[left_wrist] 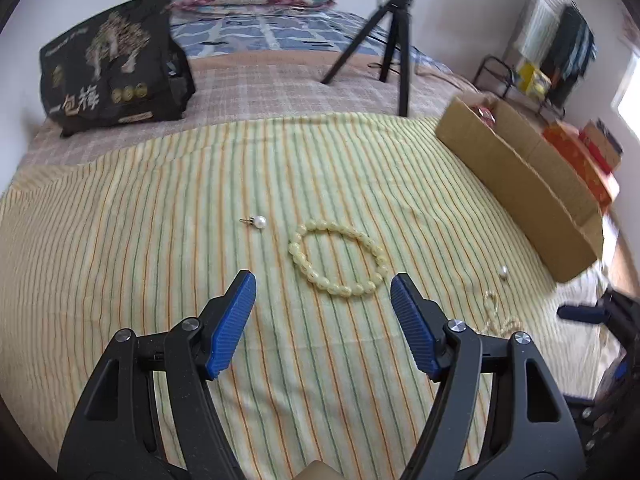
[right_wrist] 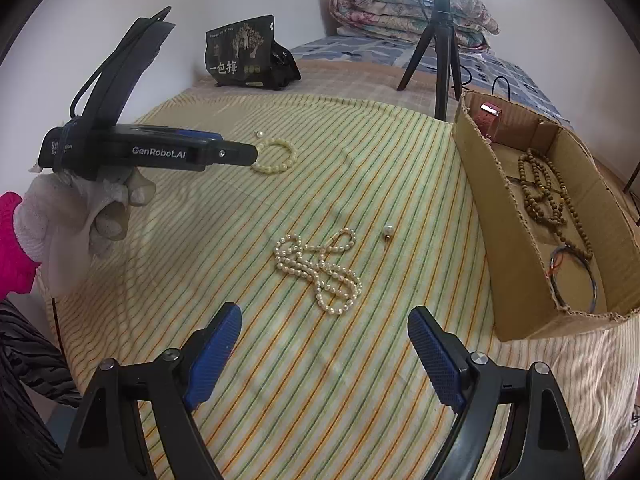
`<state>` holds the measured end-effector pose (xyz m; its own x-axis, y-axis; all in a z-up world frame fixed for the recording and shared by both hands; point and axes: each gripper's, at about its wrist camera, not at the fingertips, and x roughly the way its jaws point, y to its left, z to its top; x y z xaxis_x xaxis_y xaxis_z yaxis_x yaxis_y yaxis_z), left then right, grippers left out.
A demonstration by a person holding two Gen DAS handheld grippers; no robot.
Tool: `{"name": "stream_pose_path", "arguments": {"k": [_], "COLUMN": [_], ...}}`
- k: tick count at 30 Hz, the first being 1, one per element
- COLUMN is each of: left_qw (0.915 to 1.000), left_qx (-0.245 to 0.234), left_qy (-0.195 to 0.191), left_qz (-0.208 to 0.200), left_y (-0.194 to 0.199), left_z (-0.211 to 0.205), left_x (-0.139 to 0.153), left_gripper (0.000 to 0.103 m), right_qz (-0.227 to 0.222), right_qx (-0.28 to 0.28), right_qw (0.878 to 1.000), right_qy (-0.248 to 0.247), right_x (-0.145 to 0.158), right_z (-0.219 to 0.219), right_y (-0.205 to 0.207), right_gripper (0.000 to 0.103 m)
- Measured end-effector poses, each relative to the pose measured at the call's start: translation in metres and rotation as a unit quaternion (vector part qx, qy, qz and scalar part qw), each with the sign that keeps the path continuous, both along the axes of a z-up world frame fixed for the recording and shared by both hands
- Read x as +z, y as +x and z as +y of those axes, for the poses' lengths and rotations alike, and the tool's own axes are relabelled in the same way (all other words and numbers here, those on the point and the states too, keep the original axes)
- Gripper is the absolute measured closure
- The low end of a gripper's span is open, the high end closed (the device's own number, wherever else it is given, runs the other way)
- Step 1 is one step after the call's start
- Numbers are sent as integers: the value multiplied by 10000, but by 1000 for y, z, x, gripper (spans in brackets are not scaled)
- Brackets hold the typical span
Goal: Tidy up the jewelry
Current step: 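Grasp the cream bead bracelet with the left tool while the right tool grasps the pearl necklace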
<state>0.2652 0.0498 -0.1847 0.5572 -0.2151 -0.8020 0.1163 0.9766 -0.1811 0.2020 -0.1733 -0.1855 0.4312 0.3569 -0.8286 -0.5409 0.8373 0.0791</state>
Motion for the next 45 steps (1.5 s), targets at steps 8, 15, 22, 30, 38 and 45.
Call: {"name": "stream_pose_path", "arguments": {"k": [8,15,22,30,38,45], "left_qw": [9991,9992,9995,9996,9991,9991], "left_qx": [250,243,229,211,391,378], "left_qy": [-147,-28,83,208,-120,-153], "left_qz": [311,321,196,34,56,-115], "left_y": [23,28,32,34,30,20], "left_z": [13,9,4,-4,4,3], "left_x": [-13,-20,-25,-26,-22,-7], "left_gripper": [58,70,74,96,98,98], "right_qz": [120,113,33,-37,-26,112], "right_qx": [-55,-92,30,196,22,-153], "right_qw": [9999,9998,9998,9997,10000,9996], "right_qy": [-52,-103,-212,-163,4,198], "right_x": [-12,-21,-26,-25,-27,-22], "right_z": [3,9,28,35,25,18], "right_y": [11,17,21,19,26,26], "right_gripper": [27,30,35,67,93,97]}}
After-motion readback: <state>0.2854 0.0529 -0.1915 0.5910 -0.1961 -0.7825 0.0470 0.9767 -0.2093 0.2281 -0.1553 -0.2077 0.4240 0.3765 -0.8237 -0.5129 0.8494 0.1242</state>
